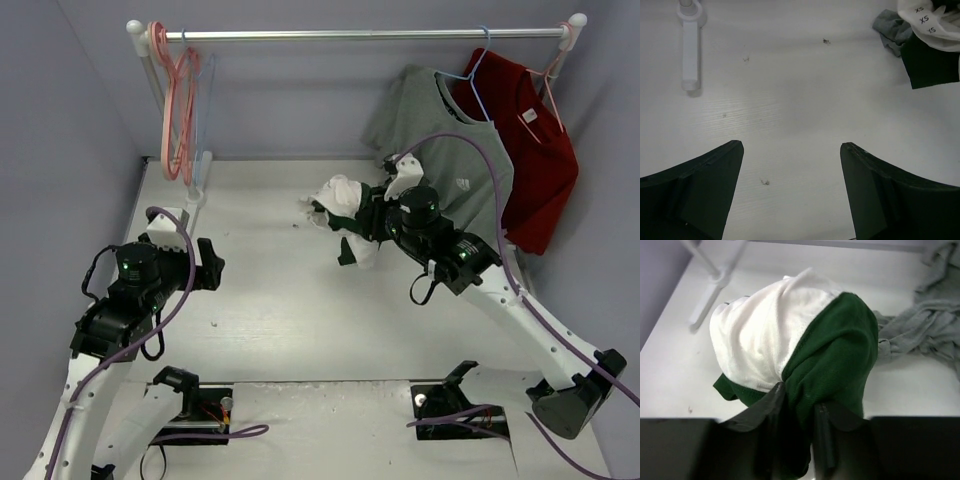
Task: Place the t-shirt on the hanger
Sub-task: Pick up the T-shirt from the center of the board.
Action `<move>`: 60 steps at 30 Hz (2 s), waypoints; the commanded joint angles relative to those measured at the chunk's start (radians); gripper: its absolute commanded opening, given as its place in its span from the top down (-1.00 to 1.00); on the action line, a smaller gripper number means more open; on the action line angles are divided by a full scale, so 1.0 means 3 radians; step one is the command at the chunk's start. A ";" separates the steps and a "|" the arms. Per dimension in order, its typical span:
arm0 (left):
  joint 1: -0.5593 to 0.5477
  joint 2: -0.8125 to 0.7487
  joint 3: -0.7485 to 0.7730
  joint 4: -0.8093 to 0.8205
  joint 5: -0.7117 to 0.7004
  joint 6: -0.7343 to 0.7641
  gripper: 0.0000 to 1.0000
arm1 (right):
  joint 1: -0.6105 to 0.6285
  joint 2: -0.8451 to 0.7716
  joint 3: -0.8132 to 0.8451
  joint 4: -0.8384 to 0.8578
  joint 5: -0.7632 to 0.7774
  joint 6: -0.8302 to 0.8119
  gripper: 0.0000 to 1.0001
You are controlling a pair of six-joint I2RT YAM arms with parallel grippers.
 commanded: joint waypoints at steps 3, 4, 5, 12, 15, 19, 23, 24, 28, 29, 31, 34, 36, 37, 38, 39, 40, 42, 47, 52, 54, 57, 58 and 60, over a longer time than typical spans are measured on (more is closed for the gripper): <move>0.0025 0.0021 0.0134 0.0278 0.0205 -0.0107 -0.59 | -0.0003 -0.0219 -0.0013 0.0041 -0.0711 -0.0716 0.09; 0.0025 0.0006 0.0083 0.0273 0.0215 -0.0117 -0.59 | -0.0003 -0.0244 -0.0100 -0.0037 -0.0646 -0.0691 -0.17; 0.0025 -0.0019 0.0062 0.0268 0.0241 -0.0148 -0.59 | -0.0003 -0.0331 -0.0303 -0.0088 -0.0589 -0.0651 -0.38; 0.0020 -0.0035 -0.0239 0.0360 0.0445 -0.0342 -0.59 | -0.0003 -0.0593 -0.0883 -0.0110 -0.0307 -0.0440 -0.51; 0.0020 0.0082 -0.0459 0.0609 0.0608 -0.0511 -0.51 | -0.0008 -0.0348 -0.0893 -0.0002 -0.0379 -0.0527 -0.20; -0.0148 0.0531 -0.0618 0.1050 0.0620 -0.0720 -0.26 | -0.0013 -0.0041 -0.0975 0.0253 -0.0548 -0.0533 0.10; -0.0740 0.1140 -0.0373 0.1280 0.0094 -0.0685 -0.22 | -0.0110 0.0154 -0.1001 0.0290 -0.0502 -0.0365 0.04; -0.0894 0.1273 -0.0211 0.1291 -0.0044 -0.0670 -0.22 | -0.0146 0.0185 -0.1006 0.0280 -0.0502 -0.0328 0.00; -0.1726 0.2054 0.0153 0.1372 -0.0571 -0.0715 -0.23 | -0.0427 0.0149 -0.1021 0.0234 -0.0655 -0.0241 -0.05; -0.1815 0.2168 0.0189 0.1459 -0.0658 -0.0736 -0.24 | -0.0554 0.0139 -0.1021 0.0203 -0.0701 -0.0241 -0.07; -0.1978 0.2428 0.0261 0.1556 -0.0674 -0.0807 -0.30 | -0.0687 0.0083 -0.1026 0.0162 -0.0773 -0.0241 -0.10; -0.2061 0.2709 0.0307 0.1720 -0.0628 -0.0884 -0.32 | -0.0765 -0.0009 -0.1067 0.0060 -0.0753 -0.0262 -0.13; -0.2138 0.2828 0.0384 0.1766 -0.0618 -0.0889 -0.32 | -0.0826 -0.0040 -0.1123 -0.0017 -0.0753 -0.0272 -0.15; -0.2158 0.2935 0.0409 0.1777 -0.0623 -0.0889 -0.32 | -0.0841 -0.0081 -0.1144 -0.0037 -0.0758 -0.0272 -0.15; -0.2189 0.2981 0.0460 0.1802 -0.0618 -0.0889 -0.32 | -0.0857 -0.0106 -0.1169 -0.0068 -0.0763 -0.0277 -0.15; -0.2199 0.3027 0.0486 0.1822 -0.0583 -0.0895 -0.32 | -0.0882 -0.0157 -0.1220 -0.0068 -0.0768 -0.0272 -0.15; -0.2214 0.3109 0.0501 0.1848 -0.0562 -0.0900 -0.32 | -0.0898 -0.0188 -0.1236 -0.0083 -0.0783 -0.0257 -0.15; -0.2230 0.3181 0.0547 0.1904 -0.0521 -0.0920 -0.32 | -0.0923 -0.0270 -0.1266 -0.0104 -0.0834 -0.0226 -0.16; -0.2245 0.3309 0.0563 0.1971 -0.0470 -0.0935 -0.24 | -0.0939 -0.0383 -0.1302 -0.0196 -0.0829 -0.0165 -0.16; -0.2240 0.3350 0.0762 0.1793 -0.0556 -0.0875 0.96 | -0.0939 -0.0444 -0.1333 -0.0191 -0.0921 -0.0124 -0.09; -0.2220 0.3309 0.0879 0.1670 -0.0811 -0.0828 1.00 | -0.0934 -0.0449 -0.1323 -0.0181 -0.0962 -0.0124 -0.03; -0.2092 0.3039 0.1028 0.1496 -0.1103 -0.0752 1.00 | -0.0928 -0.0439 -0.1313 -0.0094 -0.1095 -0.0154 0.03; -0.1960 0.2962 0.1054 0.1425 -0.1139 -0.0751 1.00 | -0.0918 -0.0429 -0.1308 -0.0038 -0.1181 -0.0164 0.05; -0.1816 0.2733 0.1049 0.1348 -0.1226 -0.0767 1.00 | -0.0872 -0.0378 -0.1297 0.0034 -0.1238 -0.0159 0.06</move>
